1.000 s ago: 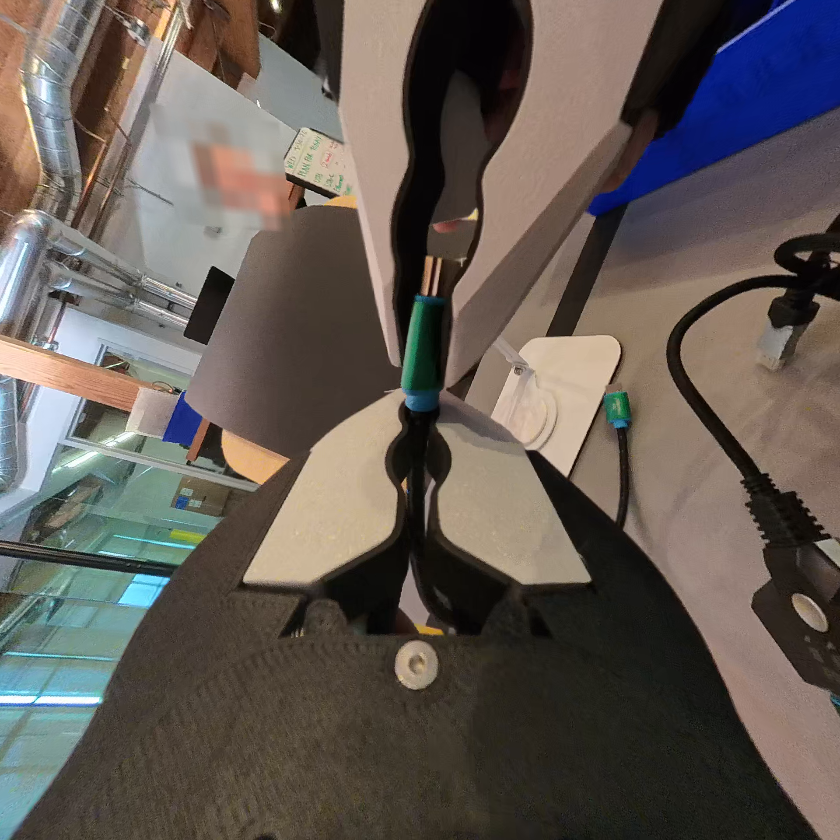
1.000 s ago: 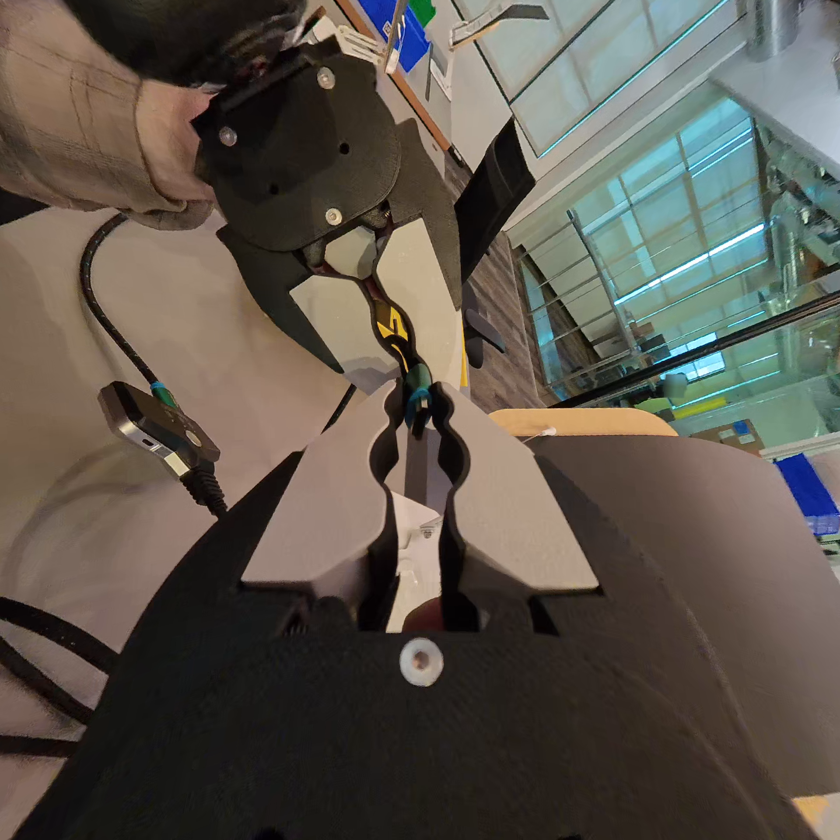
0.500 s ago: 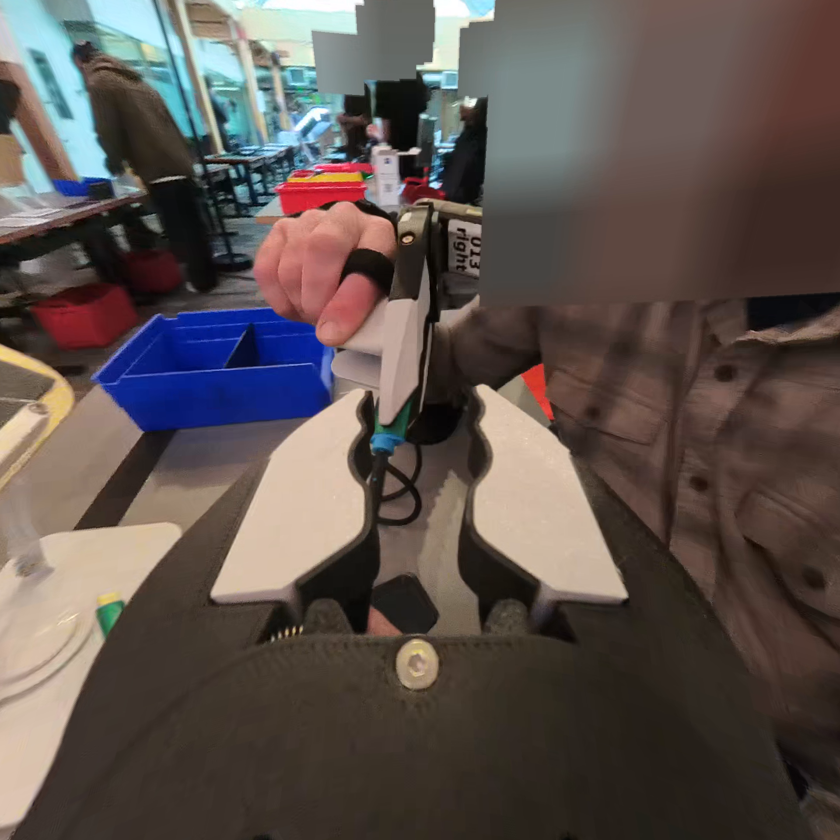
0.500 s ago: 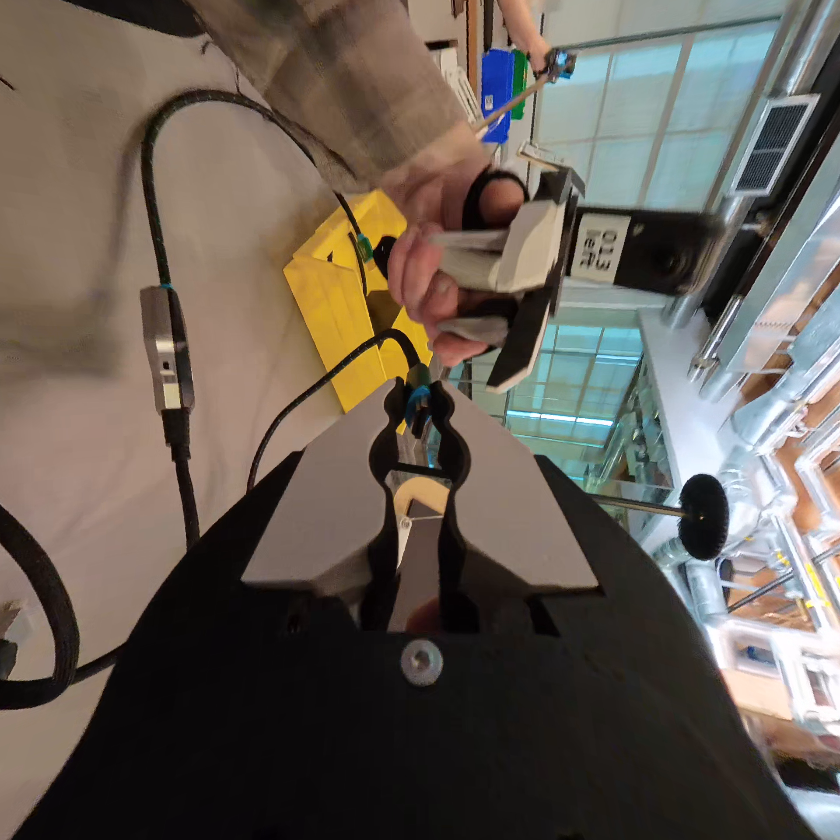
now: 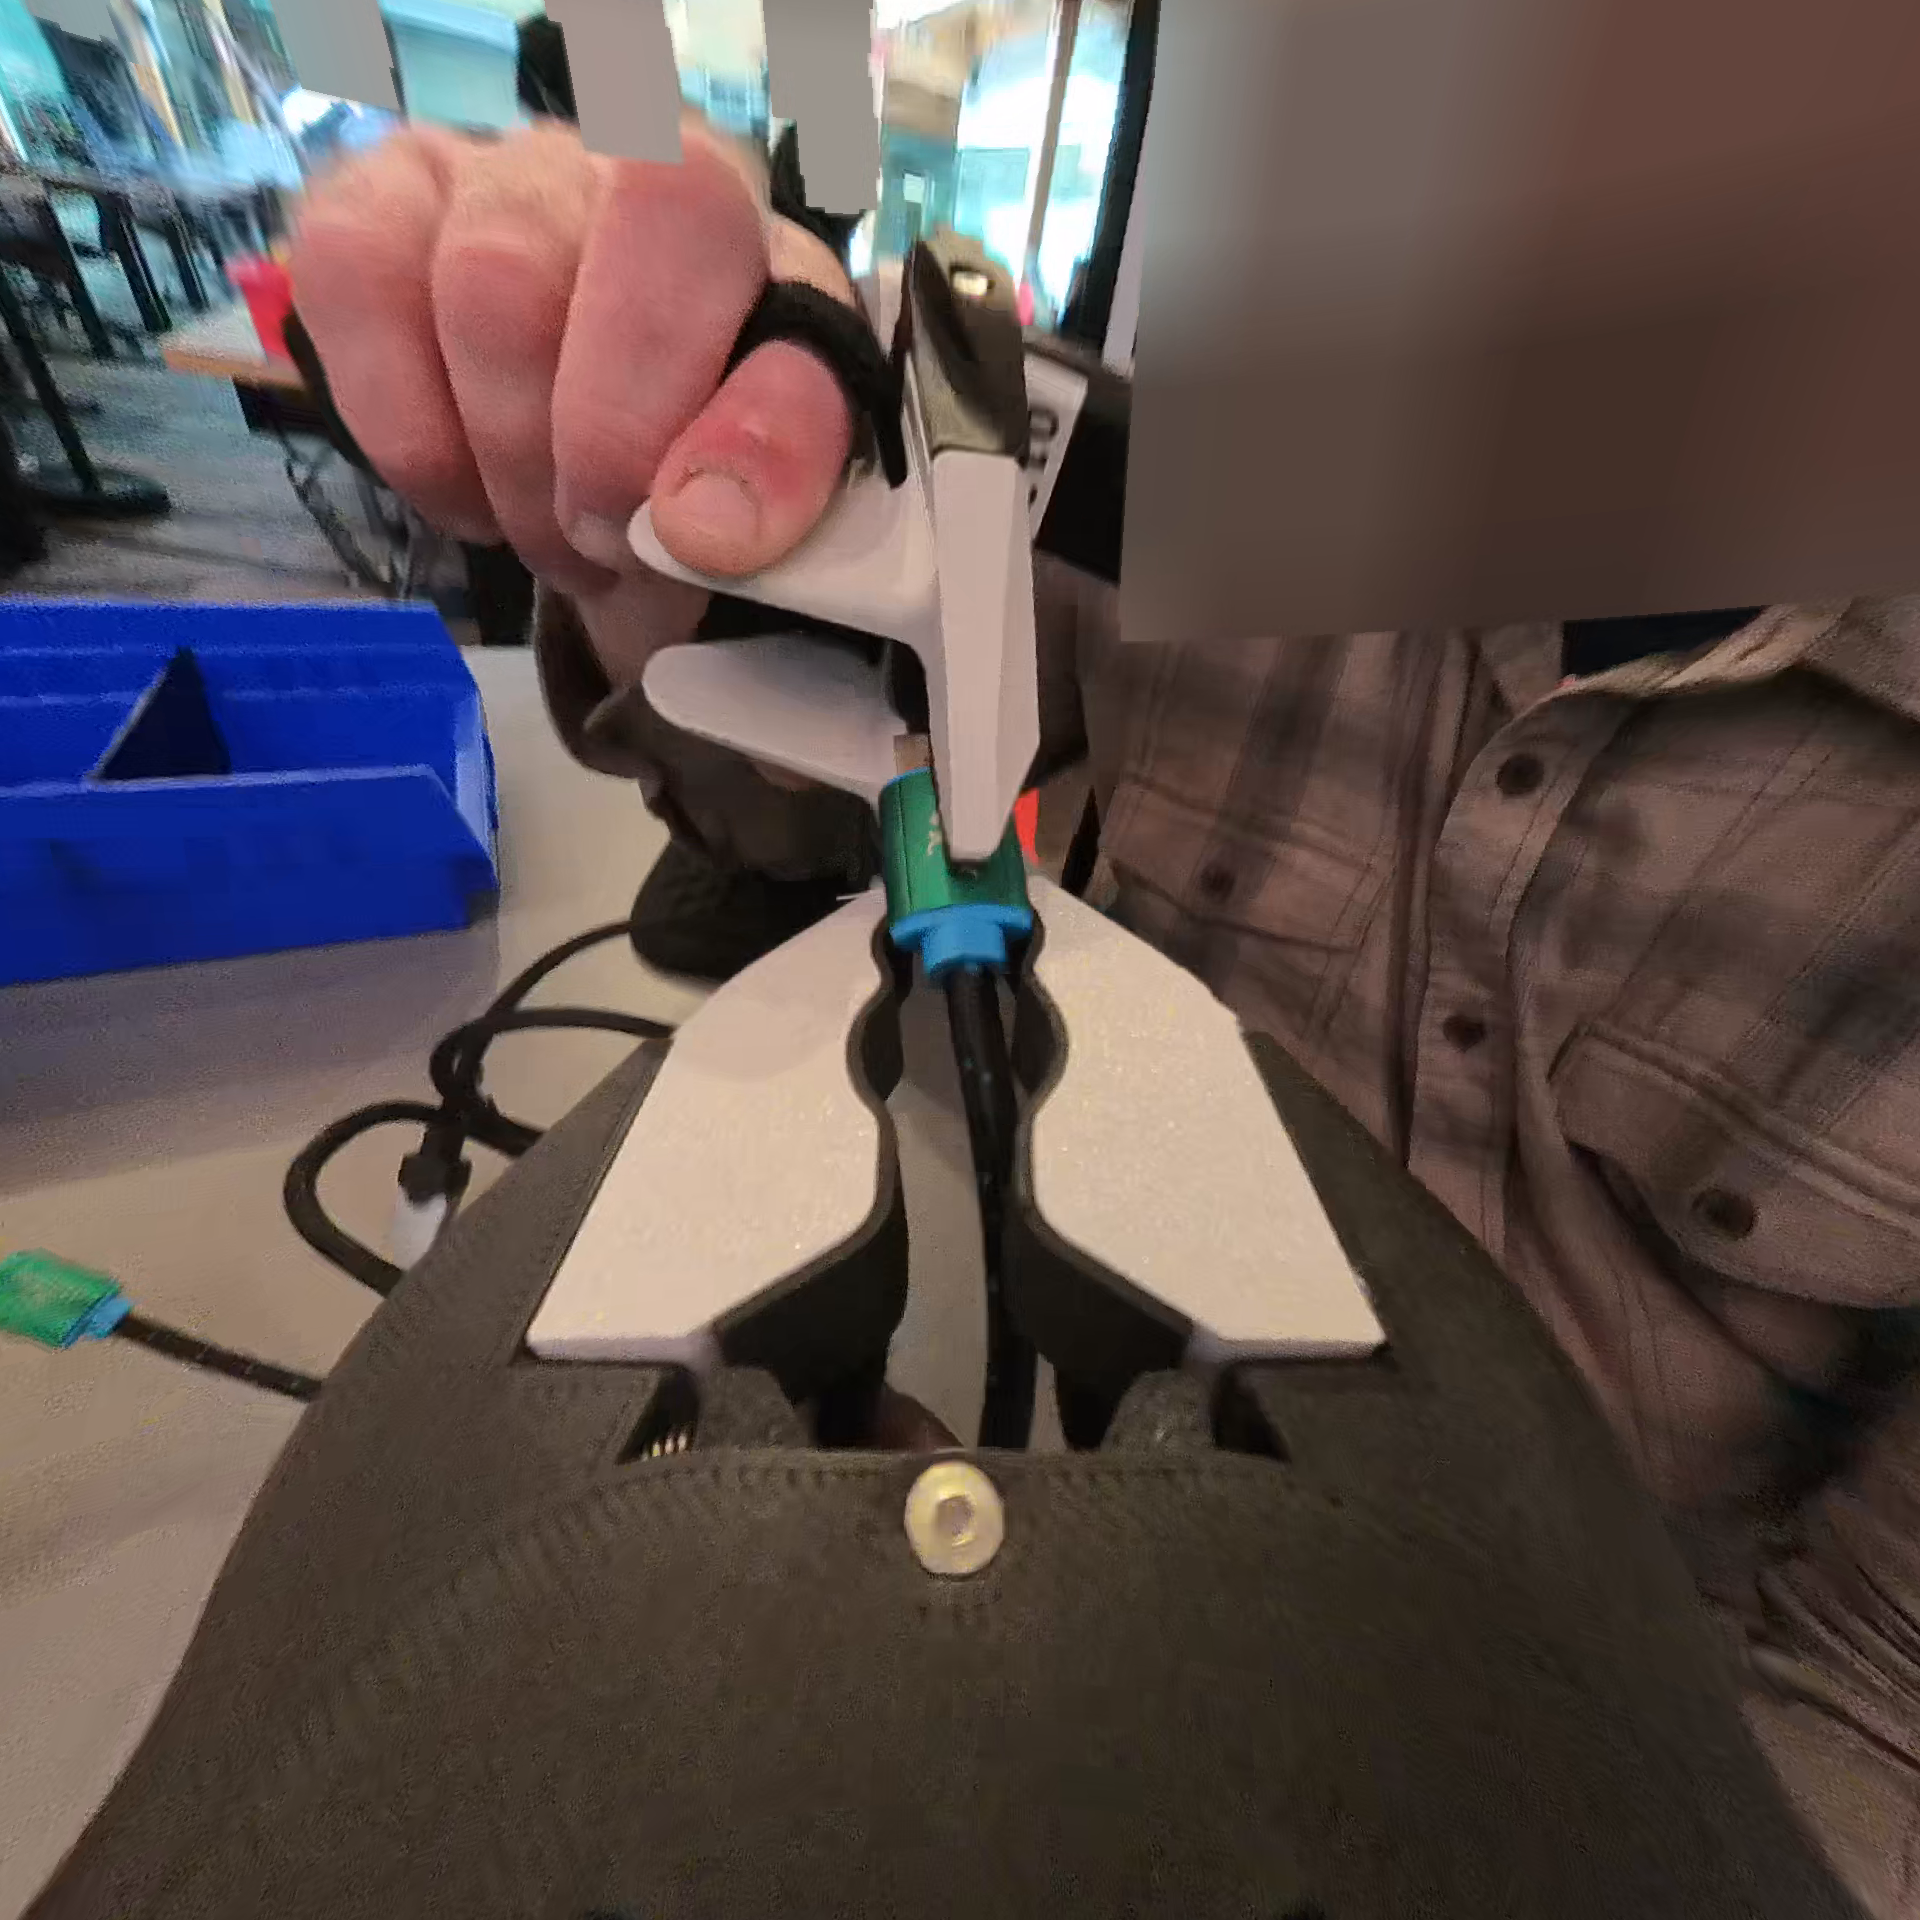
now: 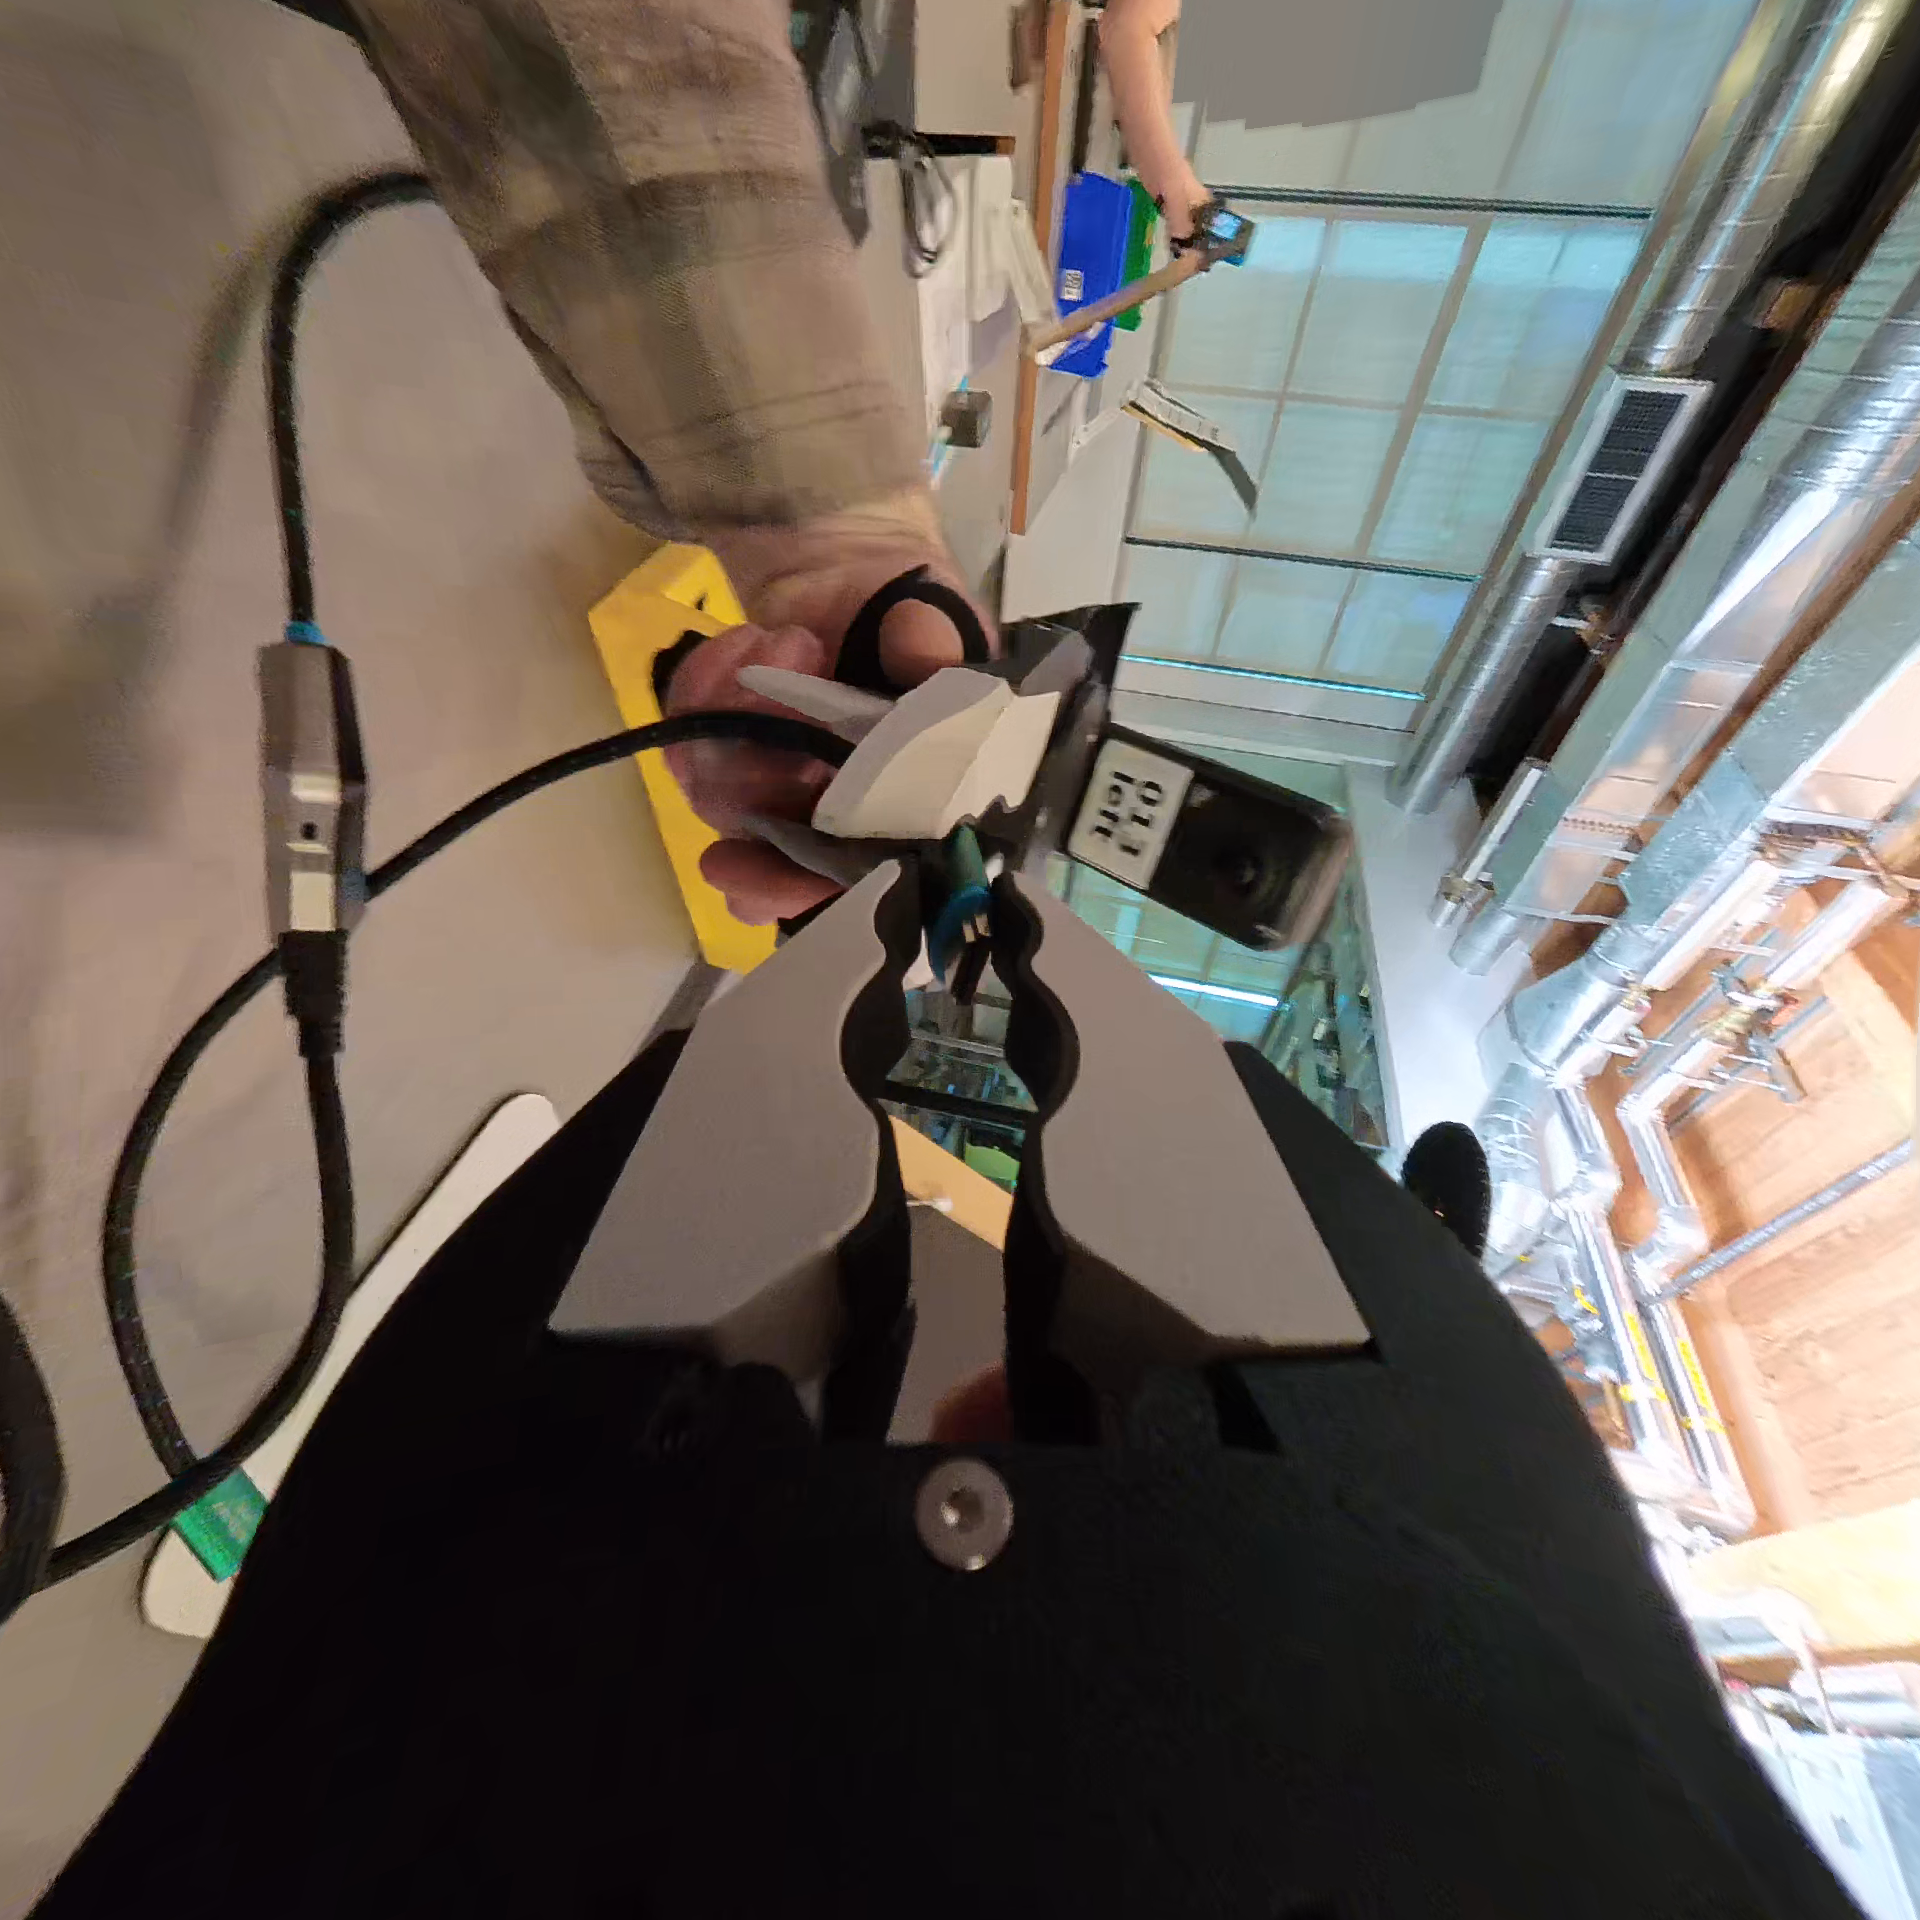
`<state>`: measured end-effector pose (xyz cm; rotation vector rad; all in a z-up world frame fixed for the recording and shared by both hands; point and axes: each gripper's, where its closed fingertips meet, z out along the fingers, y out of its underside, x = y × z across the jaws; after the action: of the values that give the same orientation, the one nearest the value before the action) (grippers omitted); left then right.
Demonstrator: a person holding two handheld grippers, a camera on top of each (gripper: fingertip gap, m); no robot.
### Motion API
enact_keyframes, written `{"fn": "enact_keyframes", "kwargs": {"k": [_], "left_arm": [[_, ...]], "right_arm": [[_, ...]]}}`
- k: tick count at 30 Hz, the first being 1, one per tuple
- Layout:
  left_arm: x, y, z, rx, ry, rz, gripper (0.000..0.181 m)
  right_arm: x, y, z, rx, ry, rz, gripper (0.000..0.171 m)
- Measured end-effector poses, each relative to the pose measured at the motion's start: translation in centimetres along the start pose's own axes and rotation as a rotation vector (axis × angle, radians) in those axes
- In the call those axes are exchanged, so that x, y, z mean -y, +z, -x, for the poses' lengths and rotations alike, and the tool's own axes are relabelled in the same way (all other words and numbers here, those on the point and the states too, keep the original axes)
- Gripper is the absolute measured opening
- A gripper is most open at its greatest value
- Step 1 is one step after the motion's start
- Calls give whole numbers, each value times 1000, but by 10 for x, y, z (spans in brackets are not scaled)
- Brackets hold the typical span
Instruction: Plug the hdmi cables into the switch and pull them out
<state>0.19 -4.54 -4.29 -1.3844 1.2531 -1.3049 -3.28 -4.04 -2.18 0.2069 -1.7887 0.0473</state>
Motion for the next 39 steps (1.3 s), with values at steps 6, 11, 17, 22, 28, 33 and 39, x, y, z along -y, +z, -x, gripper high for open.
{"fn": "enact_keyframes", "kwargs": {"k": [6, 11, 17, 22, 28, 33, 39], "left_arm": [[45, -21, 16, 23, -24, -382, 22], [59, -18, 25, 121, -13, -460, 24], [67, -11, 32, 236, 17, -480, 21], [71, -13, 38, 321, 28, -483, 21], [67, -24, 54, 519, 119, -411, 21], [70, -40, 60, 640, 172, -397, 21], [59, -58, 82, 1037, 426, -90, 21]], "right_arm": [[-21, -11, -20, -109, 13, 38, 11], [-33, -17, -29, -158, 13, 65, 11], [-38, -21, -37, -207, 9, 78, 11], [-44, -22, -41, -244, -13, 105, 12], [-59, -16, -43, -277, -7, 166, 19], [-73, -24, -45, -276, 28, 203, 21], [-93, -34, -46, -172, 505, 179, 25]]}}
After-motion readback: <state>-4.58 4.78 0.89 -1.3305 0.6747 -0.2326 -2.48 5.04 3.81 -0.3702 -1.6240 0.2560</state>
